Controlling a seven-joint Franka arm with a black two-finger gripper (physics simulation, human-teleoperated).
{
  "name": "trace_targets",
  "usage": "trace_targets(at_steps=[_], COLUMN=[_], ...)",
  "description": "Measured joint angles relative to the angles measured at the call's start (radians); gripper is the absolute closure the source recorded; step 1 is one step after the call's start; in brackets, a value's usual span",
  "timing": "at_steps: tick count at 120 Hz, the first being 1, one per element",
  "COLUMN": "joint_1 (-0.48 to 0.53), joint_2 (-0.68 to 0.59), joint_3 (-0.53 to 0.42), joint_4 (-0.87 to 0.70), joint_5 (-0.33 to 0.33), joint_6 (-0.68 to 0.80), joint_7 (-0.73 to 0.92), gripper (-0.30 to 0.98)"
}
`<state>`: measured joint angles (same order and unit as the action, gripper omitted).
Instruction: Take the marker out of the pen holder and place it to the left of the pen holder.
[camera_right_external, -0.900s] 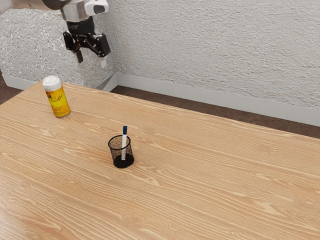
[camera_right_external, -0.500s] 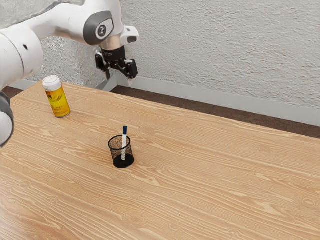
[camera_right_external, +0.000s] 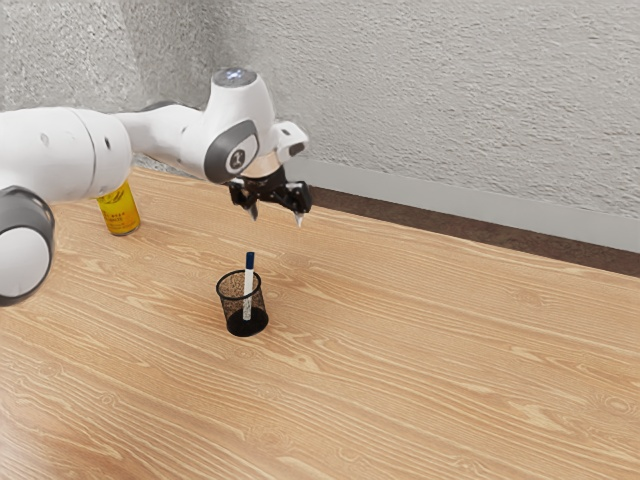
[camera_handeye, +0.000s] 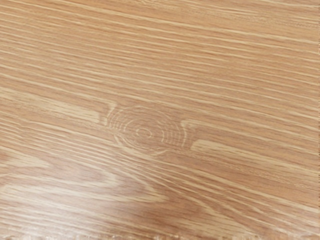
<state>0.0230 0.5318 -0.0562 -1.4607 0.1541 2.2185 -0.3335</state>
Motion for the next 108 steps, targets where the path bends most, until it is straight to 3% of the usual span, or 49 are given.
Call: trace_targets(at_steps=[17, 75, 88, 108], joint_1=[-0.014, -0.018, -0.018, -0.018], joint_2=[-0.065, -0.144, -0.142, -0.144], joint_3=[0.010, 0.069, 0.070, 0.075], joint_4=[-0.150, -0.366, -0.371, -0.393], joint_5=[-0.005, -0.062, -0.069, -0.072], joint_6=[0.096, 0.210, 0.234, 0.265], joint_7=[-0.007, 0.052, 0.075, 0.112], gripper=[0.01, 0.01, 0.06, 0.25])
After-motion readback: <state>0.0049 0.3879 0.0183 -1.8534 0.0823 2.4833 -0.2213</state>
